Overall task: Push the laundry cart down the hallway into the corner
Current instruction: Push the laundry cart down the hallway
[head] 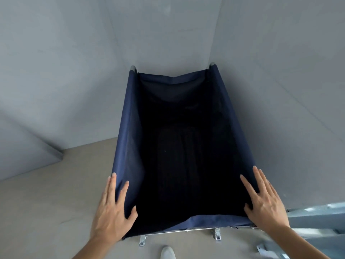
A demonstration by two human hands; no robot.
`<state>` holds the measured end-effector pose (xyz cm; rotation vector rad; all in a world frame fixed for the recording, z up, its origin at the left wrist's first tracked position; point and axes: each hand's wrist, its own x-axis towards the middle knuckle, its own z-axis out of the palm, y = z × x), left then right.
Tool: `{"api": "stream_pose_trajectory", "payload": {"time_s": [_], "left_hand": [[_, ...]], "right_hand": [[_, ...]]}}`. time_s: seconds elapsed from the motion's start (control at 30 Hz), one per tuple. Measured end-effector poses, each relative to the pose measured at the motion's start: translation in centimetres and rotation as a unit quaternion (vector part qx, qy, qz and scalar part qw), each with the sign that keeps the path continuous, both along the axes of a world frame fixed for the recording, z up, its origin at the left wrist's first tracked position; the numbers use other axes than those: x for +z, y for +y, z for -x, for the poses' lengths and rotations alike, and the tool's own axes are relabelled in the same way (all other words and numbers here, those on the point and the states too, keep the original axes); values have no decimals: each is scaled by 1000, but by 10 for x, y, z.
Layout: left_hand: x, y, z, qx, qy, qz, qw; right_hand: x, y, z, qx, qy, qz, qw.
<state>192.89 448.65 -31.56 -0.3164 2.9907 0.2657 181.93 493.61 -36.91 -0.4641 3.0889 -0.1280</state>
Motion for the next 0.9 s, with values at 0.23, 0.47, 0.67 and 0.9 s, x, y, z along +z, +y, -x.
{"api": "stream_pose_trajectory", "payload": {"time_s": [0.23, 0.47, 0.67, 0.9], "left_hand": [[1, 1, 35, 13, -4, 15, 1000], [-1, 22, 47, 20, -18, 31, 999], [1, 45, 55, 40, -3, 34, 999], [-2, 76, 66, 58, -10, 37, 998]], "right_hand": [[1, -4, 51, 9, 8, -13, 1000], [-1, 17, 74, 24, 17, -11, 999], [-1, 35, 94, 58, 18, 4, 998], [8, 57, 122, 75, 4, -18, 997]]}}
